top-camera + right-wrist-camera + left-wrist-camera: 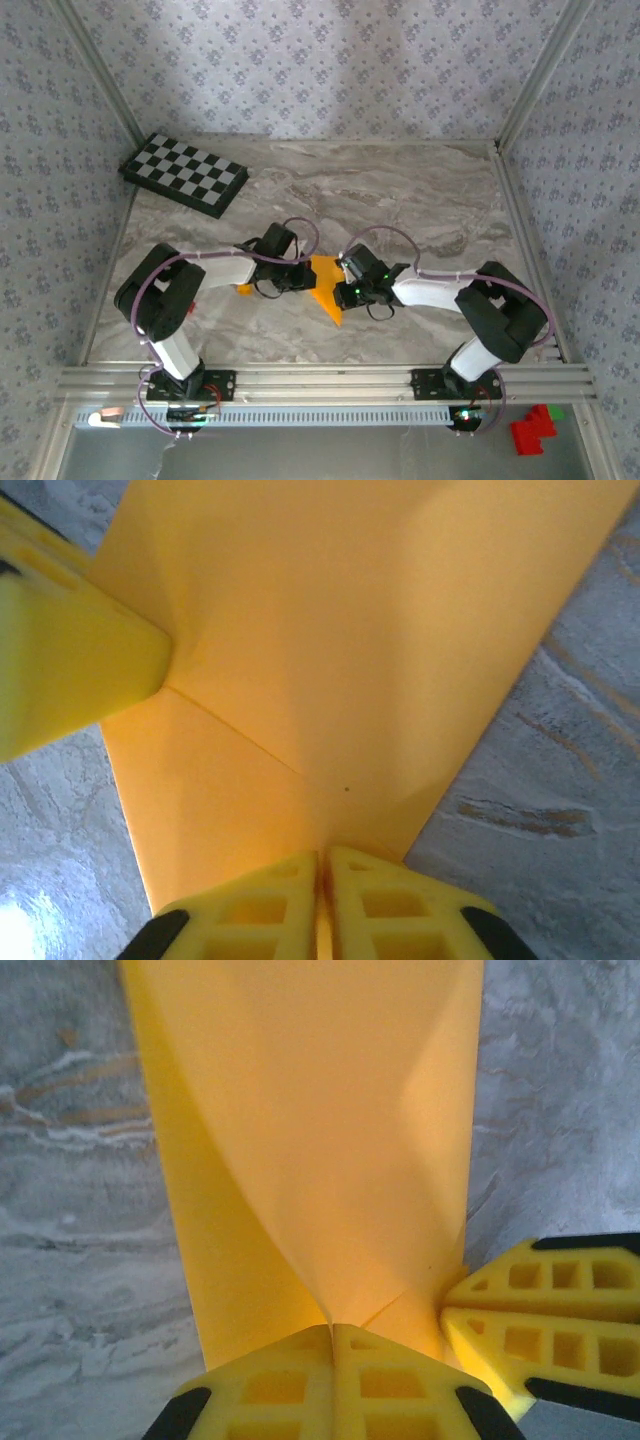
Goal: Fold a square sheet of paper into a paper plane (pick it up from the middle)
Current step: Perform the fourth fold on the wing at the bottom-center of the table.
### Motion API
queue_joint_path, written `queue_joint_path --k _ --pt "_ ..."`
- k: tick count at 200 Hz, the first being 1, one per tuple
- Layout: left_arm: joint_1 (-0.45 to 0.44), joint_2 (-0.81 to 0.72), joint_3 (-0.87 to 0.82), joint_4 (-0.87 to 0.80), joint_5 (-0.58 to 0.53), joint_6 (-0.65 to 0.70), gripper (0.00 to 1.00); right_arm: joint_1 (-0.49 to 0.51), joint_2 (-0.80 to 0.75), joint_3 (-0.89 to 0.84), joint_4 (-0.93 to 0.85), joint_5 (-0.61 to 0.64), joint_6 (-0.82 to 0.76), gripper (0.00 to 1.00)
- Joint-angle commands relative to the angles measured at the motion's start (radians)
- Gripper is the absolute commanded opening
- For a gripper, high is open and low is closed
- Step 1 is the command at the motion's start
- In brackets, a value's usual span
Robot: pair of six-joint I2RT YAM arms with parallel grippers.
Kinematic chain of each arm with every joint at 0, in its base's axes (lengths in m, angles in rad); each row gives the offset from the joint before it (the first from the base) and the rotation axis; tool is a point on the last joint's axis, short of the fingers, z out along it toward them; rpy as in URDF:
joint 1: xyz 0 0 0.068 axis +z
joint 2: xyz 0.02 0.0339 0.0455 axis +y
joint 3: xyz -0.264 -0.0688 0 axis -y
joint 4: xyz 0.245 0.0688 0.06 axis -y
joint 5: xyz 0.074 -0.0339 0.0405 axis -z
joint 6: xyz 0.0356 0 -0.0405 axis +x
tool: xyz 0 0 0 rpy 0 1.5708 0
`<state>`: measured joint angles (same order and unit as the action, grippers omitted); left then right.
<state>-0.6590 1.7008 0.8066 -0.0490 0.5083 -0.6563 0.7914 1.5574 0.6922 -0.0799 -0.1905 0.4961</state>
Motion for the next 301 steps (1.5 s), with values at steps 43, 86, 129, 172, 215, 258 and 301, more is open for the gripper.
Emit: queue_joint_path --k 43,86,129,172,215,258,301 --pt "-0.020 -0.106 -0.022 -0.108 -0.087 -0.126 0.00 0.085 -0.129 0.083 -0.204 0.146 -0.140 0.32" --pt "-0.018 -0.107 -0.026 -0.109 -0.080 -0.202 0.00 0.245 -0.122 0.107 -0.160 0.318 -0.151 0.41" --pt "-0.017 -0.122 -0.021 -0.126 -0.083 -0.258 0.00 0.375 -0.028 0.113 -0.062 0.466 -0.109 0.44" --pt "-0.013 -0.122 -0.015 -0.140 -0.077 -0.264 0.00 0.433 0.080 0.153 -0.052 0.577 -0.091 0.44" --pt "-0.013 -0.128 -0.010 -0.147 -0.083 -0.259 0.00 0.454 0.128 0.179 -0.056 0.618 -0.094 0.44" --pt "-0.001 -0.128 -0.004 -0.157 -0.068 -0.255 0.00 0.454 0.081 0.107 -0.010 0.631 -0.083 0.38" --pt "0.004 -0.123 0.004 -0.173 -0.046 -0.263 0.00 0.435 0.012 0.010 0.123 0.566 -0.136 0.35"
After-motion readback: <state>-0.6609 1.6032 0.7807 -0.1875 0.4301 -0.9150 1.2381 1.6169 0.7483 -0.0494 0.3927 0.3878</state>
